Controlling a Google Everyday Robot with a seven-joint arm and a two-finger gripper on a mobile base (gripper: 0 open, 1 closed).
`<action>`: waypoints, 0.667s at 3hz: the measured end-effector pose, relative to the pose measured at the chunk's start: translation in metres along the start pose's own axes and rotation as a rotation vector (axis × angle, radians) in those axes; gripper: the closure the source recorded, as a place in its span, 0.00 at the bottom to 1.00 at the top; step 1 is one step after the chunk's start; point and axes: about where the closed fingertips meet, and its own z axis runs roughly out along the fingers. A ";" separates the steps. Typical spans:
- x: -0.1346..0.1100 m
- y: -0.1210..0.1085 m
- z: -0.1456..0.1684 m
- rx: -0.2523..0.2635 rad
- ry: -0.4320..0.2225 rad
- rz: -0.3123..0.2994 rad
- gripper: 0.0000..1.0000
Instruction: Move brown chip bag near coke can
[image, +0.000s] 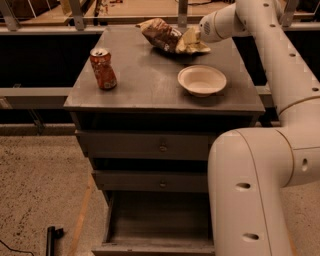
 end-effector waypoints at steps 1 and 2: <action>0.002 0.048 -0.001 -0.126 0.028 0.027 1.00; 0.001 0.054 0.001 -0.137 0.030 0.027 1.00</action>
Offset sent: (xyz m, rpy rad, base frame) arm -0.0248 0.0292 0.0081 0.0525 0.0479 0.0803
